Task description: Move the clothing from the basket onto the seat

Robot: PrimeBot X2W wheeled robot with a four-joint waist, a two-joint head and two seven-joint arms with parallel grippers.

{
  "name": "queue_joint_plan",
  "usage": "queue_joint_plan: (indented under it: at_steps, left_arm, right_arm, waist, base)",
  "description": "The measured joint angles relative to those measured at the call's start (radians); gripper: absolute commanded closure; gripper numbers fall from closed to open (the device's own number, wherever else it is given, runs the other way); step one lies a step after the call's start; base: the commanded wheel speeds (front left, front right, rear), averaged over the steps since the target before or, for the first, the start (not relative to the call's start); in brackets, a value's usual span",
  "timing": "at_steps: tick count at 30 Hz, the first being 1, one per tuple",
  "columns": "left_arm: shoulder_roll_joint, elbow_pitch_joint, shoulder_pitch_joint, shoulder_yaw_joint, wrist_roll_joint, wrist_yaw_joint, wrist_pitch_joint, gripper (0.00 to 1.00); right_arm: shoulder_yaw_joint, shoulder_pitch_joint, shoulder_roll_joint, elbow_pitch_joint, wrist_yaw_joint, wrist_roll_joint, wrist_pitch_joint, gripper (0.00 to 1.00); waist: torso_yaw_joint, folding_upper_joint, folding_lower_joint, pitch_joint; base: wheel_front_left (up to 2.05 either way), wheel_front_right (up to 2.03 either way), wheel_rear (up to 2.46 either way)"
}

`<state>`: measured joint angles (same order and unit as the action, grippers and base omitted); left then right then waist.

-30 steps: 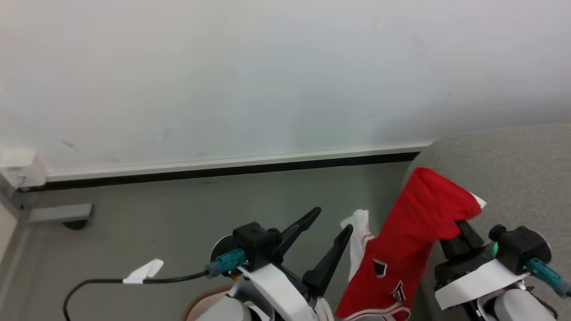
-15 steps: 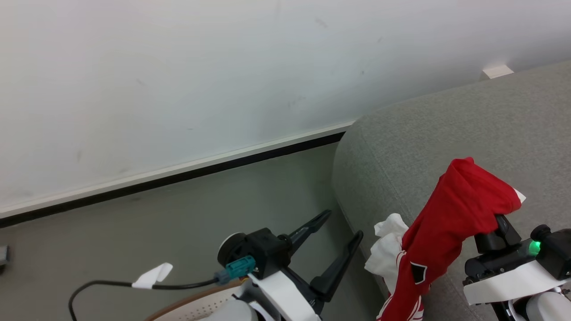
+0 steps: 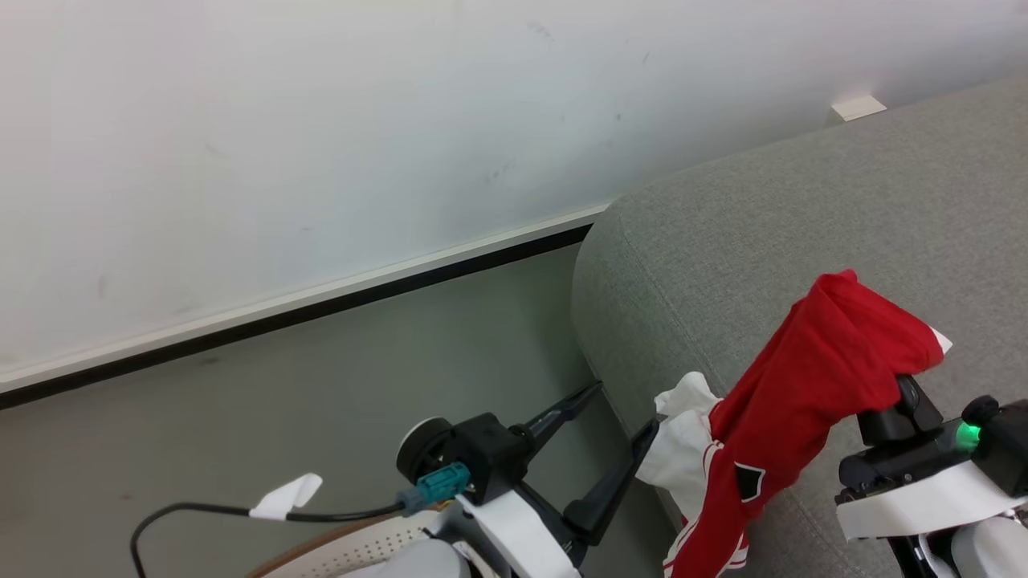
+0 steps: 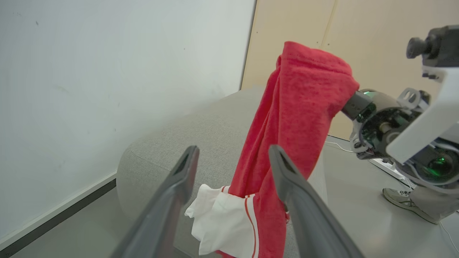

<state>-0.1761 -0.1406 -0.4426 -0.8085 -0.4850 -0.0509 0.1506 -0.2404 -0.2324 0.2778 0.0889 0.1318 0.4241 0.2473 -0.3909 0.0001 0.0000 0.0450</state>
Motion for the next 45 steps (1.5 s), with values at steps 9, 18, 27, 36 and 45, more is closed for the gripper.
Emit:
queue_joint_plan:
  at_steps: [9,18,27,36,45]
  left_arm:
    - [-0.004,0.002,-0.042,-0.009,0.022,0.002,-0.012,0.00]
    - [-0.023,0.031,-0.130,-0.009,0.044,-0.009,-0.053,0.00]
    - [-0.058,0.059,-0.232,-0.012,0.095,-0.019,-0.083,0.00]
    - [-0.077,0.066,-0.298,-0.012,0.122,-0.021,-0.092,0.00]
    - [-0.082,0.073,-0.308,-0.010,0.123,-0.010,-0.093,0.00]
  right_arm:
    - [-0.015,-0.172,0.051,-0.001,0.000,-0.003,-0.004,1.00]
    - [0.057,-0.445,0.225,0.009,0.000,0.056,-0.038,1.00]
    - [0.192,-0.699,0.391,0.168,0.000,0.173,-0.044,1.00]
    - [0.244,-0.828,0.521,0.445,0.000,0.186,-0.054,1.00]
    - [0.089,-0.795,0.508,0.700,0.000,0.170,-0.234,1.00]
  waist:
    - [0.012,0.0000,0.0000,0.058]
    - [0.064,0.0000,0.0001,0.206]
    - [0.120,0.0000,0.0003,0.416]
    - [0.186,-0.0001,0.0003,0.595]
    - [0.253,-0.0002,0.0002,0.673]
  base:
    - [0.00,0.00,0.00]
    - [0.00,0.00,0.00]
    - [0.00,0.00,0.00]
    - [0.00,0.00,0.00]
    - [0.00,0.00,0.00]
